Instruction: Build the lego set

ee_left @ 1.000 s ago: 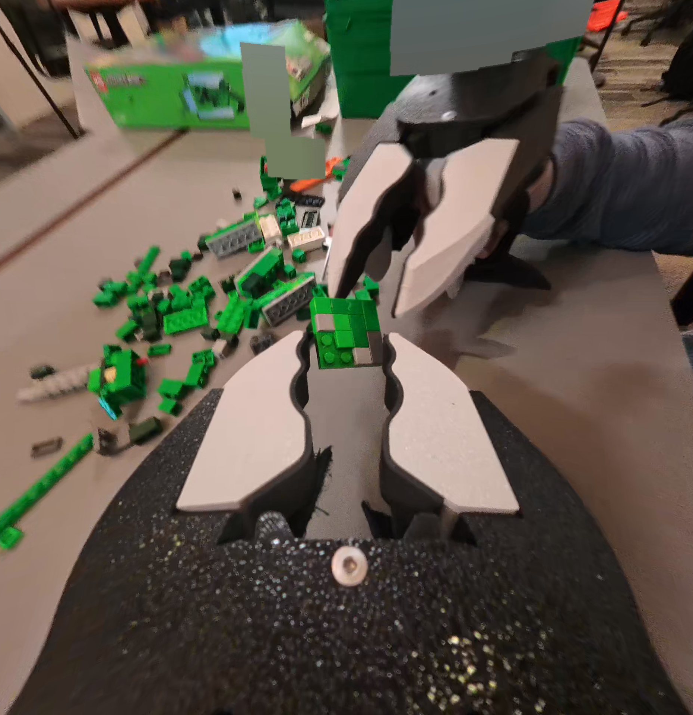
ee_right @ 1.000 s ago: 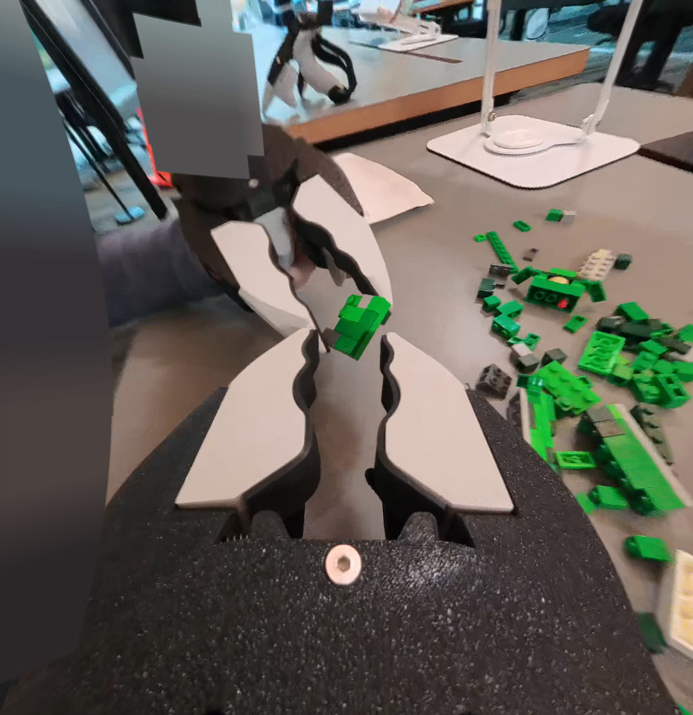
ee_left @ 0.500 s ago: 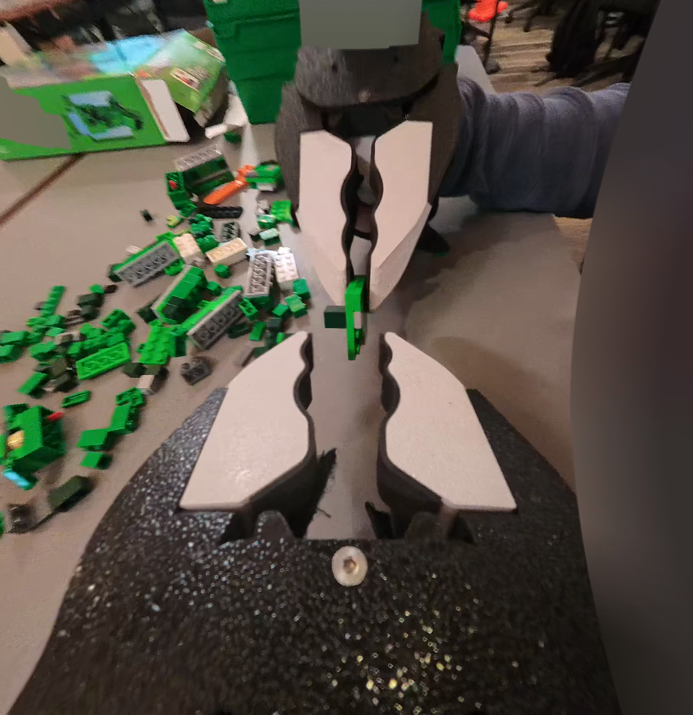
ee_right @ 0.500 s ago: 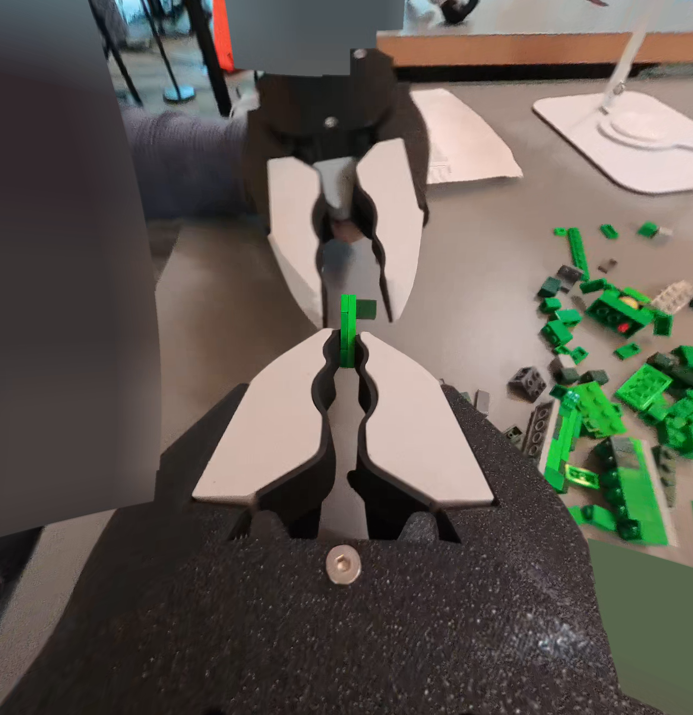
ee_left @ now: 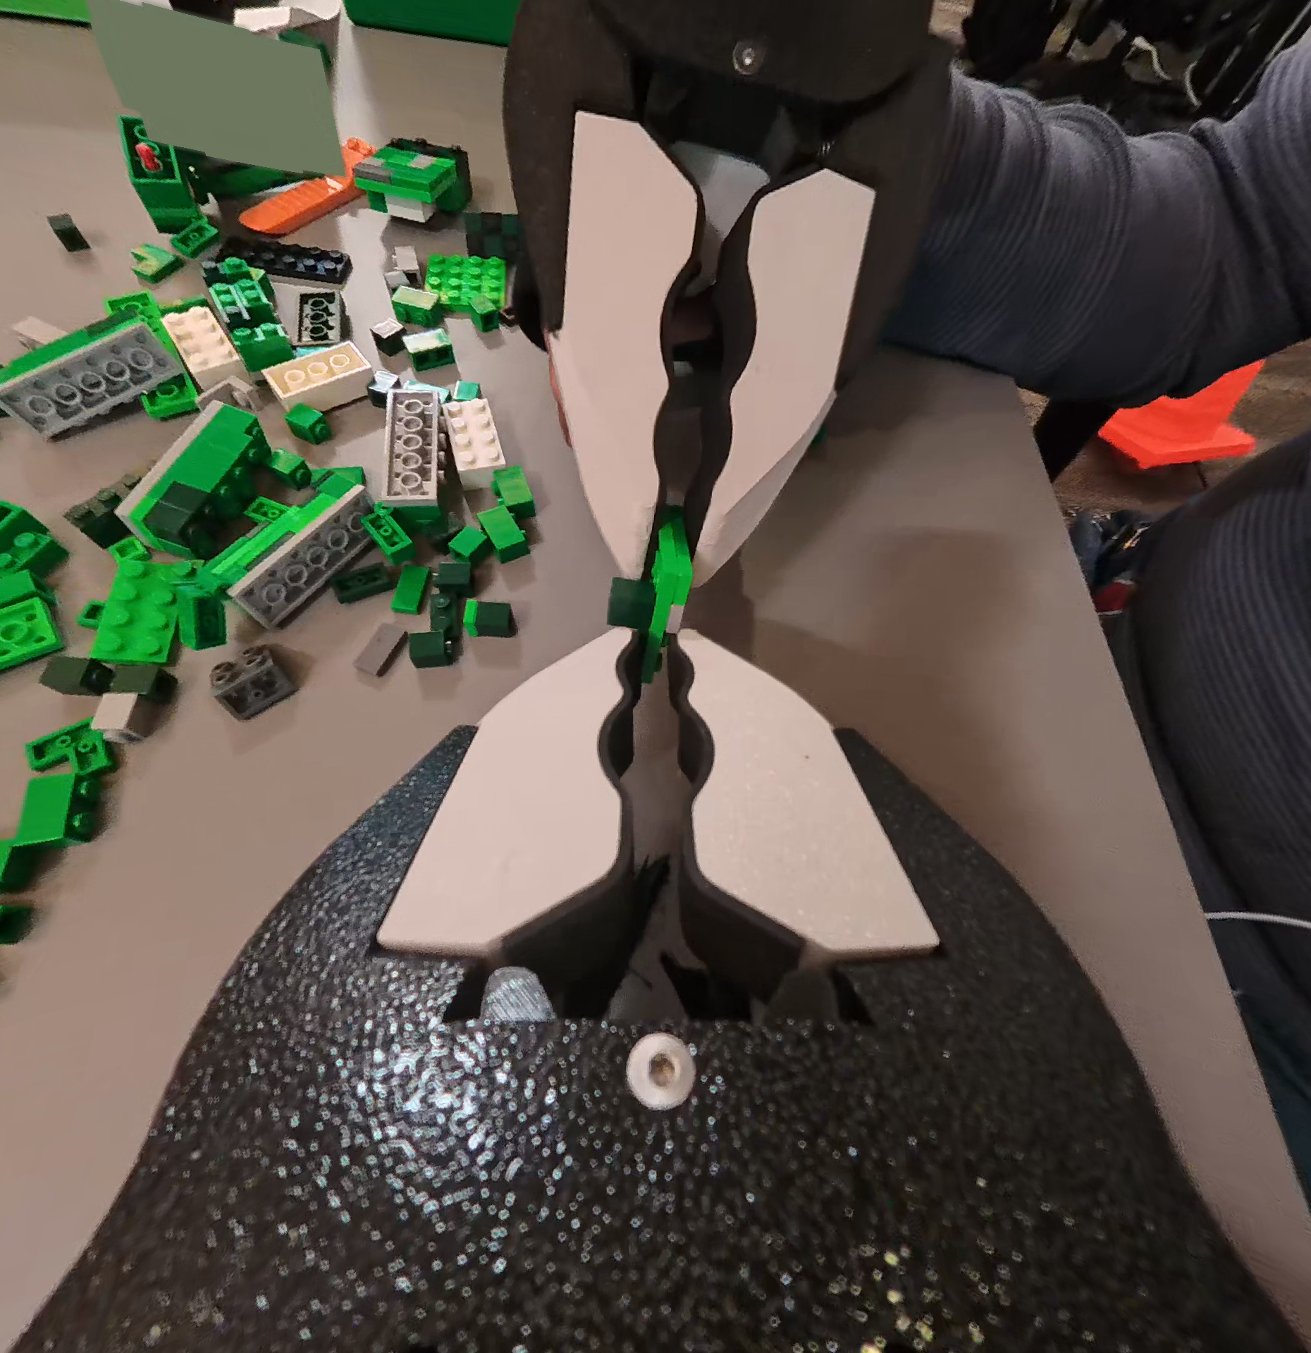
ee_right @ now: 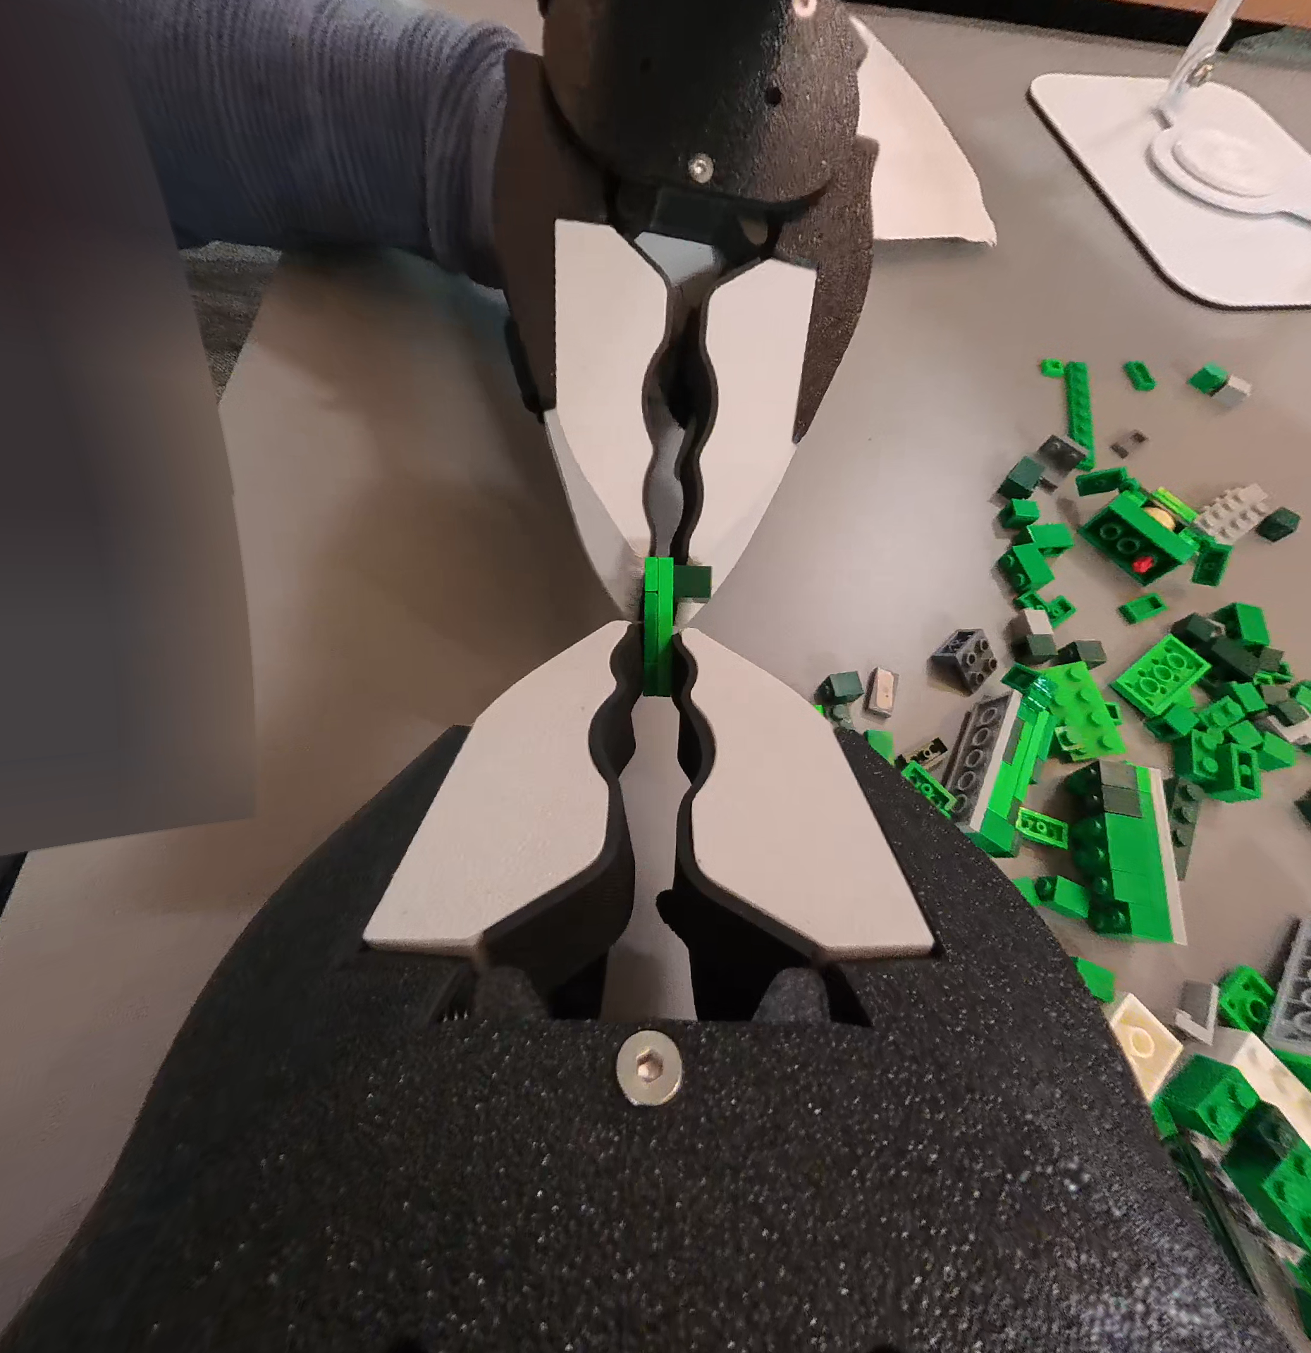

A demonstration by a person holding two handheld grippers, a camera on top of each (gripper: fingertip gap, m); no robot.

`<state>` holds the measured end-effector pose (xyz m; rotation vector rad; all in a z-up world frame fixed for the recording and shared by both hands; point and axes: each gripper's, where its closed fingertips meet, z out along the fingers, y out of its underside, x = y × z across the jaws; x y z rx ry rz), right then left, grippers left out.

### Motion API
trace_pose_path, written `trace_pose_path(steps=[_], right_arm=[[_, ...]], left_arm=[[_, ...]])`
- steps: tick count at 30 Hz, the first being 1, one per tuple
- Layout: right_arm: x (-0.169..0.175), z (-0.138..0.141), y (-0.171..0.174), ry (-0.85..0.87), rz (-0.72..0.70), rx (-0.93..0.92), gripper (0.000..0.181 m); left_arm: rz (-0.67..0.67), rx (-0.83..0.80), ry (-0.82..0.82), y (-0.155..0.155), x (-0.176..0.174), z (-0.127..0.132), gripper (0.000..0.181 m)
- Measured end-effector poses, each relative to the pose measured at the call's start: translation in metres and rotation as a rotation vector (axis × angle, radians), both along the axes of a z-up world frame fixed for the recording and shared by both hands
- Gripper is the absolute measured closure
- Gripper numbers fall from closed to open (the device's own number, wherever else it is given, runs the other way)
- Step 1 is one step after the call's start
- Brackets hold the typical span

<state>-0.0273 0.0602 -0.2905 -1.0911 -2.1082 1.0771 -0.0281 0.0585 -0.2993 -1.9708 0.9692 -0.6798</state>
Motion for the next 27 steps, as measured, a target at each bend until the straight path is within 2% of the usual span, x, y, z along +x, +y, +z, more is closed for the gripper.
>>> trace_pose_path(steps=[1, 3, 5, 7, 9, 11, 13, 17, 20, 24, 27], right_arm=[[-0.001, 0.0, 0.001, 0.003, -0.007, 0.003, 0.174], [-0.003, 0.0, 0.003, 0.011, -0.022, 0.015, 0.174], [-0.005, 0.0, 0.005, 0.024, -0.041, 0.037, 0.174], [-0.007, 0.002, 0.009, 0.039, -0.07, 0.048, 0.174], [-0.01, 0.005, 0.011, 0.058, -0.093, 0.044, 0.174], [-0.012, 0.007, 0.013, 0.072, -0.109, 0.041, 0.174], [-0.013, 0.008, 0.015, 0.077, -0.122, 0.046, 0.174], [-0.015, 0.008, 0.017, 0.087, -0.141, 0.046, 0.174], [-0.016, 0.009, 0.018, 0.098, -0.152, 0.042, 0.174], [-0.019, 0.008, 0.023, 0.089, -0.189, 0.01, 0.174], [-0.02, 0.006, 0.029, 0.074, -0.224, -0.025, 0.175]], left_arm=[[0.014, -0.002, -0.003, 0.001, -0.001, 0.0, 0.175], [0.061, -0.009, -0.004, 0.004, -0.004, 0.0, 0.174], [0.187, -0.016, 0.069, 0.011, -0.022, -0.006, 0.17], [0.373, -0.004, 0.171, 0.022, -0.056, -0.011, 0.174], [0.62, 0.03, 0.224, 0.035, -0.1, -0.007, 0.177], [0.875, 0.016, 0.211, 0.041, -0.146, -0.001, 0.181], [1.023, -0.047, 0.177, 0.039, -0.181, -0.003, 0.181], [1.158, -0.098, 0.092, 0.034, -0.231, -0.014, 0.181], [1.202, -0.113, 0.019, 0.032, -0.255, -0.017, 0.181], [1.282, -0.087, 0.0, 0.032, -0.29, -0.016, 0.181], [1.316, -0.041, 0.027, 0.035, -0.3, -0.006, 0.181]])
